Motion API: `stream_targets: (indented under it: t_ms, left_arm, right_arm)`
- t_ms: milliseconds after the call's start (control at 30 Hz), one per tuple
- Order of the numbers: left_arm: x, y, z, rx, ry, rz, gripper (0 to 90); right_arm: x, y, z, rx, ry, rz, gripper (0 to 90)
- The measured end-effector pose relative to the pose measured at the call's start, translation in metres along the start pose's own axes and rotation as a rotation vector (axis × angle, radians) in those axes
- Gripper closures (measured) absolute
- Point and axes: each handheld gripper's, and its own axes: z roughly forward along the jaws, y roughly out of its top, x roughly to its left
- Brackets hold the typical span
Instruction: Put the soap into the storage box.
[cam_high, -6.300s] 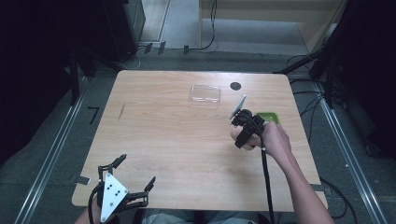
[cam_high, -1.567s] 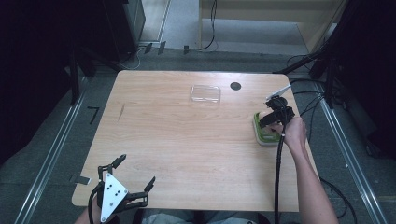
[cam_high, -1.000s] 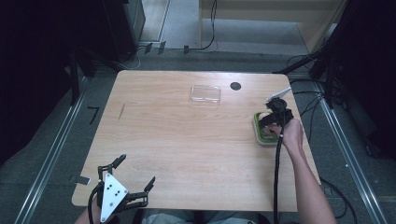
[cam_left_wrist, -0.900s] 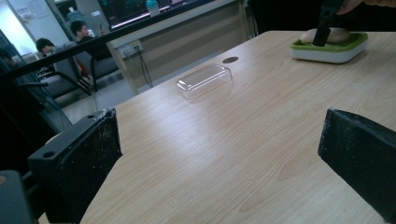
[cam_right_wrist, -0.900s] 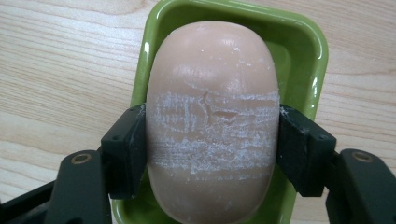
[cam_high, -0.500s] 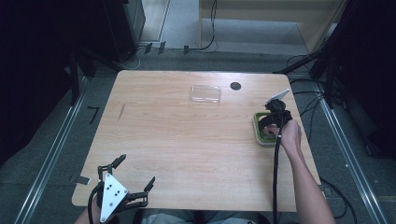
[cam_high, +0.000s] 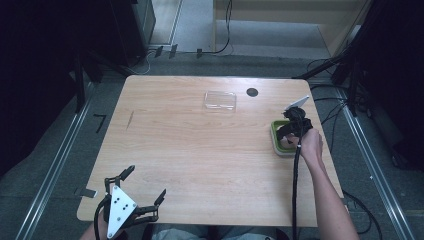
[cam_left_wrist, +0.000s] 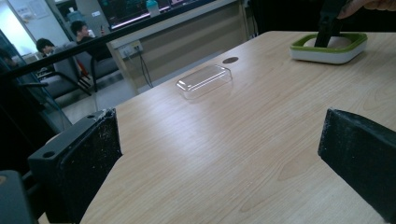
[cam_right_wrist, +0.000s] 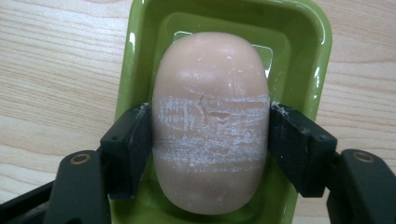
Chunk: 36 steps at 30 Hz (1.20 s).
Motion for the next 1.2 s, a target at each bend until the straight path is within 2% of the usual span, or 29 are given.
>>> stream_targets:
  t_ms: [267,400,467,533,600,667,700,767,800,867,1033,1067,1133,1167,1200]
  left_arm:
    - [0.0,0.0,0.001,-0.001,-0.002,0.002,0.0]
    - [-0.001,0.001,0.002,-0.002,-0.004,0.002,0.0]
    - [-0.001,0.001,0.002,-0.002,-0.008,0.004,0.0]
    - [-0.001,0.001,0.003,-0.003,-0.011,0.003,0.0]
    - [-0.001,0.002,0.004,-0.003,-0.012,0.004,0.0]
    - [-0.002,0.002,0.005,-0.004,-0.014,0.004,0.0]
    - [-0.002,0.002,0.005,-0.005,-0.015,0.004,0.0]
    - [-0.002,0.002,0.005,-0.004,-0.015,0.004,0.0]
    - [-0.001,0.002,0.004,-0.004,-0.015,0.004,0.0]
    - [-0.001,0.001,0.004,-0.005,-0.014,0.001,0.0]
    - [-0.001,0.001,0.004,-0.004,-0.013,0.002,0.0]
    - [-0.001,0.001,0.004,-0.003,-0.013,0.003,0.0]
    - [-0.002,0.001,0.004,-0.004,-0.013,0.004,0.0]
    - [-0.002,0.001,0.003,-0.003,-0.012,0.004,0.0]
    - [-0.002,0.001,0.003,-0.003,-0.012,0.004,0.0]
  right_arm:
    - [0.002,-0.001,-0.013,-0.014,0.0,-0.018,30.6]
    - [0.009,-0.004,-0.019,0.007,0.008,-0.068,25.8]
    - [0.011,-0.004,-0.021,0.004,0.012,-0.074,25.0]
    - [0.019,-0.006,-0.026,0.016,0.017,-0.114,20.4]
    - [0.022,-0.007,-0.027,0.023,0.022,-0.123,18.4]
    - [0.029,-0.009,-0.031,0.023,0.037,-0.153,16.1]
    - [0.034,-0.01,-0.035,0.028,0.047,-0.181,14.6]
    - [0.037,-0.011,-0.037,0.025,0.053,-0.186,14.3]
    - [0.044,-0.013,-0.042,0.022,0.058,-0.214,13.8]
    - [0.048,-0.014,-0.044,0.021,0.065,-0.227,13.7]
    - [0.065,-0.023,-0.054,0.021,0.086,-0.304,11.4]
    - [0.073,-0.028,-0.057,0.024,0.087,-0.335,10.9]
    - [0.076,-0.03,-0.058,0.025,0.087,-0.345,10.8]
    - [0.082,-0.034,-0.061,0.02,0.088,-0.377,10.4]
    - [0.082,-0.034,-0.061,0.02,0.088,-0.377,10.4]
